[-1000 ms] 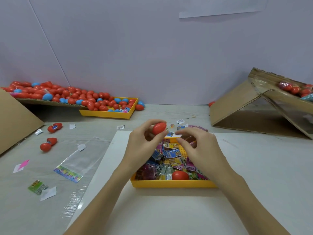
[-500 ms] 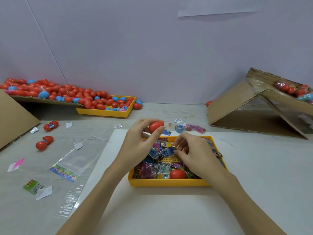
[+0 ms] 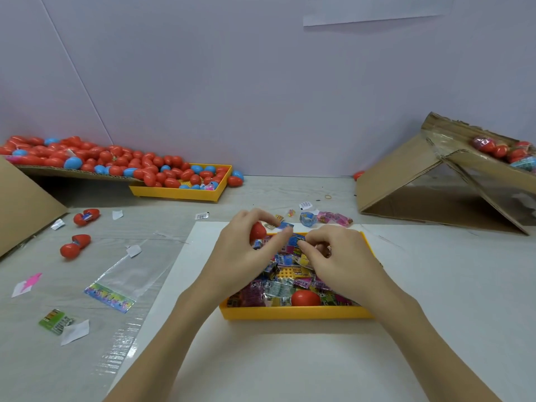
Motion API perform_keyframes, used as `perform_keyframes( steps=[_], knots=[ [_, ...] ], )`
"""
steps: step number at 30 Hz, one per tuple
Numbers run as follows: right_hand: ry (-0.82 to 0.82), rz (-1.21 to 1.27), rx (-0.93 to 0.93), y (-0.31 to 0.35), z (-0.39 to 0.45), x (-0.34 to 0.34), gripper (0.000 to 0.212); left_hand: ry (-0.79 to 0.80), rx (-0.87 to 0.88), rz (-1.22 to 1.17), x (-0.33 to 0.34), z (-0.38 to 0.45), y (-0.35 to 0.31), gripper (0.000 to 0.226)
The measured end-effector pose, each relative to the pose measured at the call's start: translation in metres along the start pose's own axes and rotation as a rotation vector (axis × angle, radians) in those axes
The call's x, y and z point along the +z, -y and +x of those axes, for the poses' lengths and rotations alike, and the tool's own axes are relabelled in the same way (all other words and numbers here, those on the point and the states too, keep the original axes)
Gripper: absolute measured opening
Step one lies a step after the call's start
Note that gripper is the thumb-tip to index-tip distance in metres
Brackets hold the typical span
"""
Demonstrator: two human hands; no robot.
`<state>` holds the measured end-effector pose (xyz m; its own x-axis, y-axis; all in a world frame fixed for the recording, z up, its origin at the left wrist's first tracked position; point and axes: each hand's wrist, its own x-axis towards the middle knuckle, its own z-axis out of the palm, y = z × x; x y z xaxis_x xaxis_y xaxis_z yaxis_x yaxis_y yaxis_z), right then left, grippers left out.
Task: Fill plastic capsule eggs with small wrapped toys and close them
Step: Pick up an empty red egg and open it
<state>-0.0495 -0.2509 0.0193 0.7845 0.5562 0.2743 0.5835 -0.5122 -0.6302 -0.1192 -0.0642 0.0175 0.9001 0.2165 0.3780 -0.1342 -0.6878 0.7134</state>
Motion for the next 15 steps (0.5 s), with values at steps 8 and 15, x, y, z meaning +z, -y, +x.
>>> perform_keyframes(
  steps=[8,15],
  knots=[
    [-0.012,0.062,-0.048,-0.0009,-0.0010,-0.0026,0.025,0.028,0.056,0.011,0.0016,0.0012,0.0002,0.014],
    [-0.042,0.174,-0.040,0.0033,-0.0034,-0.0024,0.011,0.105,0.138,0.064,0.0034,-0.0019,-0.0029,0.012]
  ],
)
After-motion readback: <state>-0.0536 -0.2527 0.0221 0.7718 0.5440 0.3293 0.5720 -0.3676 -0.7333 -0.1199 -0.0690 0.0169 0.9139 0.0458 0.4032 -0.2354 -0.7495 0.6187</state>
